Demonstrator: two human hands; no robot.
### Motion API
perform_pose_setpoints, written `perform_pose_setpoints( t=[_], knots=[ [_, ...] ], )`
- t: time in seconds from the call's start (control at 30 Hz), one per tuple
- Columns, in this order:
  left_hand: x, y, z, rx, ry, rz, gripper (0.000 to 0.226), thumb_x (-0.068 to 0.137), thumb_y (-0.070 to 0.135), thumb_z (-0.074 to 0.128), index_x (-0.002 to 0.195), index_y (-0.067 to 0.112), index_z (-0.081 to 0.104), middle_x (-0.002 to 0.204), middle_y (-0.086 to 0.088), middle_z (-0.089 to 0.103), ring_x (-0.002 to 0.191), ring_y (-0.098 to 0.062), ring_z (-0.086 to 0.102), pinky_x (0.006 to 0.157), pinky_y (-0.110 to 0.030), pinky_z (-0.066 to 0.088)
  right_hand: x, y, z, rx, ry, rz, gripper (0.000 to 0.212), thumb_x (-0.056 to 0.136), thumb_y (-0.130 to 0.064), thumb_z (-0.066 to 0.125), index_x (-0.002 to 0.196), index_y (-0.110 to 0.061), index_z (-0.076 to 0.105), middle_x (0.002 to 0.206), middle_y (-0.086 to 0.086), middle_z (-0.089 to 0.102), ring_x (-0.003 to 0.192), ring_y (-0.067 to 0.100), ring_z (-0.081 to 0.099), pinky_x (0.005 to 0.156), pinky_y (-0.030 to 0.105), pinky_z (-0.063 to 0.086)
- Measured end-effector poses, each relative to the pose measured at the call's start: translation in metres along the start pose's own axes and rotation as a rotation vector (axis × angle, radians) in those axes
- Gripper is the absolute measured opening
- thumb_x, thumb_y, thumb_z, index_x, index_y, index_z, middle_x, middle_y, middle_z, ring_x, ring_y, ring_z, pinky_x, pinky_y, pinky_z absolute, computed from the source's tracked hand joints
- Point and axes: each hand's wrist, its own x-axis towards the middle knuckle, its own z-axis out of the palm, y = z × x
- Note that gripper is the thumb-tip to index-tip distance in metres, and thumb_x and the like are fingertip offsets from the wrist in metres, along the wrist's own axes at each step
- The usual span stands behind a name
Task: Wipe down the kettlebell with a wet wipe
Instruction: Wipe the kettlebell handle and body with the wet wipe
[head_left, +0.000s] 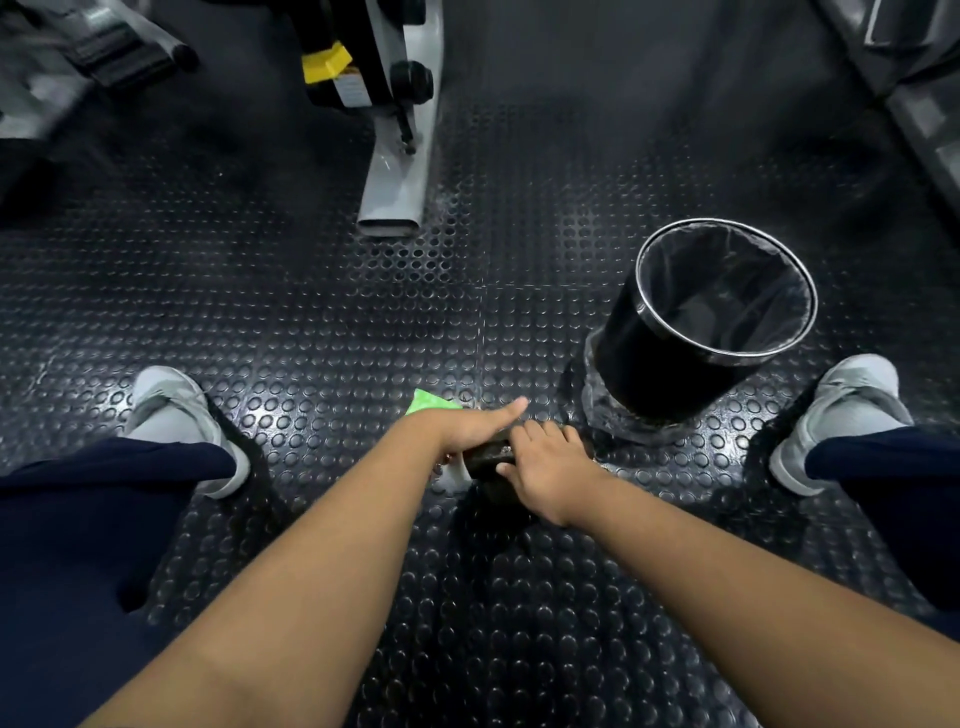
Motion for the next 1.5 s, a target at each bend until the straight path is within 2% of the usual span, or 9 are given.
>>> perform_pose_setpoints(
  t=[0.1, 0.37, 0.53, 0.67, 0.83, 1.0, 1.17, 1.37, 1.5],
  knots=[
    [0.020, -0.008, 0.002, -0.020, 0.026, 0.014, 0.121, 0.043, 0.114, 0.031, 0.097, 0.016, 0.075, 0.100, -0.020, 0.076, 0.095, -0.042, 0.074, 0.102, -0.057, 0.052, 0.000, 0.000, 0.000, 0.004, -0.003, 0.004, 0.044, 0.107, -0.046, 0.036, 0.135, -0.013, 0.044, 0.139, 0.008, 0.048, 0.127, 0.029, 0.042, 0.111, 0.049, 0.029],
    [-0.048, 0.011, -0.022, 0.023, -0.002, -0.035, 0.127, 0.064, 0.107, 0.018, 0.133, 0.012, 0.067, 0.120, -0.005, 0.075, 0.109, -0.027, 0.061, 0.095, -0.040, 0.040, 0.001, 0.001, 0.003, 0.016, 0.027, 0.002, 0.043, 0.107, -0.046, 0.037, 0.136, -0.015, 0.045, 0.137, 0.006, 0.050, 0.126, 0.029, 0.044, 0.112, 0.050, 0.029],
    [-0.010, -0.004, 0.001, -0.087, 0.020, -0.028, 0.145, 0.044, 0.113, 0.034, 0.131, 0.000, 0.061, 0.131, -0.026, 0.065, 0.120, -0.041, 0.061, 0.114, -0.057, 0.040, 0.001, 0.001, 0.003, 0.008, 0.022, 0.007, 0.042, 0.106, -0.046, 0.037, 0.134, -0.015, 0.044, 0.137, 0.006, 0.049, 0.125, 0.029, 0.043, 0.111, 0.050, 0.030],
    [-0.015, -0.009, 0.014, -0.114, 0.090, 0.025, 0.107, 0.064, 0.106, 0.024, 0.097, 0.019, 0.076, 0.101, -0.008, 0.078, 0.106, -0.032, 0.069, 0.106, -0.044, 0.043, 0.000, 0.001, 0.002, 0.008, 0.006, 0.004, 0.042, 0.107, -0.046, 0.036, 0.135, -0.015, 0.043, 0.138, 0.006, 0.048, 0.126, 0.028, 0.043, 0.113, 0.050, 0.030],
    [-0.035, -0.006, -0.008, 0.014, -0.019, 0.027, 0.125, 0.062, 0.108, 0.015, 0.108, 0.009, 0.077, 0.120, -0.019, 0.073, 0.115, -0.031, 0.067, 0.108, -0.044, 0.038, 0.002, 0.002, 0.003, 0.012, 0.008, 0.014, 0.043, 0.107, -0.047, 0.036, 0.135, -0.015, 0.044, 0.139, 0.007, 0.048, 0.128, 0.028, 0.042, 0.114, 0.050, 0.028],
    [-0.033, -0.024, -0.005, -0.404, 0.247, 0.014, 0.102, 0.077, 0.097, 0.034, 0.113, 0.010, 0.073, 0.115, -0.007, 0.073, 0.109, -0.029, 0.066, 0.102, -0.047, 0.051, 0.002, 0.003, 0.005, 0.020, 0.025, 0.007, 0.041, 0.107, -0.047, 0.036, 0.134, -0.018, 0.045, 0.137, 0.005, 0.049, 0.125, 0.027, 0.043, 0.114, 0.050, 0.028],
    [0.074, -0.070, 0.040, -0.977, 0.376, -0.028, 0.126, 0.030, 0.106, 0.061, 0.119, 0.017, 0.073, 0.106, -0.014, 0.078, 0.100, -0.037, 0.074, 0.096, -0.058, 0.055, 0.002, 0.003, 0.005, 0.026, 0.037, -0.005, 0.042, 0.107, -0.046, 0.036, 0.136, -0.017, 0.045, 0.137, 0.005, 0.050, 0.125, 0.027, 0.044, 0.114, 0.050, 0.029],
    [-0.010, -0.019, 0.053, -1.236, 0.318, 0.036, 0.083, 0.092, 0.081, 0.040, 0.109, 0.006, 0.069, 0.087, -0.018, 0.078, 0.090, -0.035, 0.075, 0.093, -0.053, 0.057, 0.001, 0.003, 0.006, 0.028, 0.043, 0.002, 0.040, 0.107, -0.045, 0.037, 0.133, -0.016, 0.046, 0.136, 0.006, 0.050, 0.125, 0.028, 0.043, 0.114, 0.050, 0.028],
    [-0.019, -0.020, 0.053, -1.289, 0.264, -0.046, 0.091, 0.094, 0.081, 0.029, 0.113, 0.000, 0.064, 0.077, -0.023, 0.075, 0.081, -0.035, 0.070, 0.072, -0.046, 0.057, 0.001, 0.002, 0.008, 0.017, 0.060, 0.006, 0.041, 0.106, -0.045, 0.038, 0.133, -0.016, 0.046, 0.135, 0.007, 0.050, 0.124, 0.028, 0.044, 0.113, 0.051, 0.029]
  ],
)
